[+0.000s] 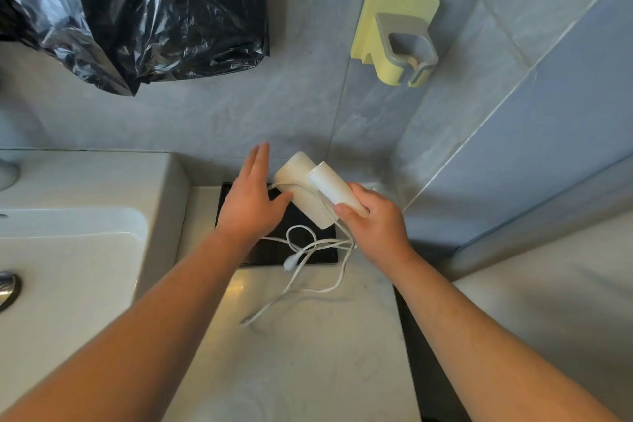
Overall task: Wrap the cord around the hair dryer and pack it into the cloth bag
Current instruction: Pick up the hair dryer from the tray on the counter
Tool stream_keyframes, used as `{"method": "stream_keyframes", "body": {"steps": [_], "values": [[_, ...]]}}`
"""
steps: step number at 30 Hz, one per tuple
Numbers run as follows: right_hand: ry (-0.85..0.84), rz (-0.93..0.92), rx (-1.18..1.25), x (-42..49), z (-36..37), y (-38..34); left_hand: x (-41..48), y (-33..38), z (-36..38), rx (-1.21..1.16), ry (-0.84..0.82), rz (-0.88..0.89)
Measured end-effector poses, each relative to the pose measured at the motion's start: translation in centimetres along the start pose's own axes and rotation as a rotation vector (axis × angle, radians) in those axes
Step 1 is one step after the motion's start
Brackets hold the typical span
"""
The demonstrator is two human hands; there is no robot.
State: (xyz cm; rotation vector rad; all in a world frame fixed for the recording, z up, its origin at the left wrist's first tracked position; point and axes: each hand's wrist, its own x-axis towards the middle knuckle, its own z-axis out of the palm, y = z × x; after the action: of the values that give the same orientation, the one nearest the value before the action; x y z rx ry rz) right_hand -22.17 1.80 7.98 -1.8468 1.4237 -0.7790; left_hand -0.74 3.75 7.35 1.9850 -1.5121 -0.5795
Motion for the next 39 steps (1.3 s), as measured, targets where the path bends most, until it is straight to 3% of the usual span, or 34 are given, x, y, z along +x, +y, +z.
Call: {"method": "stream_keyframes", "body": {"steps": [6, 10, 12, 15, 21, 23, 26, 30, 37, 39], "values": [[0.05, 0.011, 0.043, -0.2, -1.4, -0.8, 0.3, -0.1, -0.7, 0.04, -0.011, 0.007], [0.057, 0.05, 0.14, -0.6, -2.1, -1.8, -1.2, -0.8, -0.7, 0.015, -0.452, -0.086], [0.038, 0.044, 0.176, -0.9, -2.4, -2.3, -2.1, -0.3, -1.6, -0.222, -0.533, -0.14], [-0.019, -0.009, 0.242, -1.3, -3.0, -3.7, -2.5, 1.4, -3.7, -0.595, -0.28, -0.133], [-0.154, 0.085, 0.59, -2.1, -3.1, -7.6, -2.9, 4.1, -6.5, -1.004, -0.186, -0.104], [-0.214, 0.127, 0.563, -1.9, -2.9, -8.6, -3.2, 4.9, -7.0, -1.06, -0.084, -0.128], [-0.241, 0.11, 0.41, -1.5, -2.4, -10.1, -4.0, 5.8, -7.4, -1.047, 0.087, -0.154], [-0.15, 0.053, 0.334, -1.8, -1.9, -11.9, -5.0, 6.7, -7.9, -0.97, 0.189, -0.157], [-0.209, 0.004, 0.218, -1.9, -2.8, -12.7, -5.3, 6.4, -9.4, -0.775, 0.197, -0.069], [-0.301, -0.025, 0.093, -1.9, -3.4, -12.3, -5.1, 6.1, -10.7, -0.587, 0.158, -0.003]]}}
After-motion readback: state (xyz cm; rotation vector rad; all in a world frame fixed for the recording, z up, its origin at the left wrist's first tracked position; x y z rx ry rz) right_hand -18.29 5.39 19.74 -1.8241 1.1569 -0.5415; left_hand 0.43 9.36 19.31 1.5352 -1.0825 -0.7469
